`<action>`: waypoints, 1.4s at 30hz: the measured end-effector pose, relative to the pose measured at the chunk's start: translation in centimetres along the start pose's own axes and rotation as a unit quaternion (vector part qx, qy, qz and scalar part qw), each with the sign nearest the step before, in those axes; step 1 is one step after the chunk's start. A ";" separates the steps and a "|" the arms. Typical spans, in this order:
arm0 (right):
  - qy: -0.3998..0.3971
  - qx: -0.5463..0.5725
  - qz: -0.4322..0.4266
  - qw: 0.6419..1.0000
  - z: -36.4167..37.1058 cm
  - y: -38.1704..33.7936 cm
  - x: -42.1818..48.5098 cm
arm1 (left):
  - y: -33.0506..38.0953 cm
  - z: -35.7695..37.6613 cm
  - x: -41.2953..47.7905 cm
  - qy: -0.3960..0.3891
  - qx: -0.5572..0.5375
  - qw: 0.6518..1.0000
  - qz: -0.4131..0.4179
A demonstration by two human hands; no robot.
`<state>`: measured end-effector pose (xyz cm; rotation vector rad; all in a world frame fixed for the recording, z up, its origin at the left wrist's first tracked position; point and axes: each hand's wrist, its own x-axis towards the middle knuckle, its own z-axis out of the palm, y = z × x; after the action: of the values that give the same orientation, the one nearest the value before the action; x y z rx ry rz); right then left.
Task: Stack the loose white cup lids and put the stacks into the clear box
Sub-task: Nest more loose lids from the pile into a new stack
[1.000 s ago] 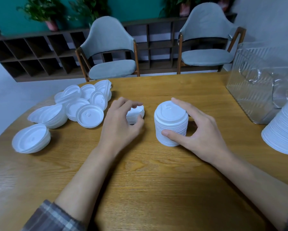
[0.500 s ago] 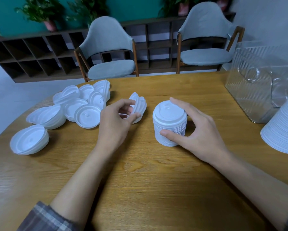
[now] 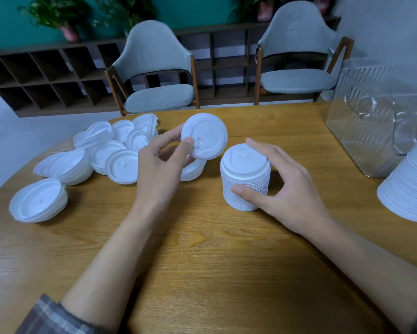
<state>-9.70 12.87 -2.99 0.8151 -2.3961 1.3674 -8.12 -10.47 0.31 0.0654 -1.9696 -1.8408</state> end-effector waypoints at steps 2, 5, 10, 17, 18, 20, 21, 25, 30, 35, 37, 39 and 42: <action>0.006 0.006 -0.002 1.000 0.1 0.0 0.0 | 0.2 0.2 -0.1 -0.021 -0.044 0.998 -0.025; 0.006 0.007 0.003 1.000 0.2 0.0 0.0 | 0.2 0.6 -0.3 -0.046 -0.086 0.994 -0.057; -0.011 0.025 0.030 0.999 0.1 -0.1 0.0 | -0.1 1.5 -0.8 -0.054 -0.085 0.994 -0.041; -0.024 0.016 0.023 0.999 0.2 -0.3 -0.1 | -0.3 2.4 -1.7 -0.099 0.017 0.994 0.039; -0.021 0.012 0.020 0.999 0.2 -0.3 -0.1 | -0.1 2.4 -1.9 -0.116 0.028 0.992 0.040; -0.016 0.010 0.015 1.000 0.3 -0.2 -0.1 | 0.1 2.5 -2.2 -0.147 0.049 0.987 0.036; -0.014 0.011 0.014 1.000 0.3 -0.2 -0.1 | 0.1 2.5 -2.3 -0.157 0.060 0.985 0.038; -0.021 0.009 0.016 1.000 0.3 -0.2 -0.1 | 0.0 2.4 -2.4 -0.161 0.091 0.981 0.060; -0.027 0.005 0.020 0.999 0.2 -0.2 -0.1 | 0.0 2.4 -2.5 -0.145 0.090 0.983 0.064; -0.021 0.004 0.014 1.000 0.2 -0.2 -0.1 | 0.1 2.2 -2.3 -0.139 0.092 0.984 0.067; -0.027 -0.001 0.014 1.000 0.2 -0.1 -0.1 | 0.0 2.1 -2.2 -0.145 0.087 0.984 0.064; -0.037 -0.006 0.021 0.999 0.2 -0.1 -0.1 | -0.2 2.1 -2.1 -0.166 0.077 0.982 0.057; -0.032 -0.006 0.019 0.999 0.3 -0.2 0.0 | -0.5 2.0 -2.0 -0.200 0.078 0.975 0.056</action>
<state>-9.56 12.56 -3.01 0.8257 -2.4785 1.3582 -7.12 -7.99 -0.73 -0.3911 -2.3310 -1.7230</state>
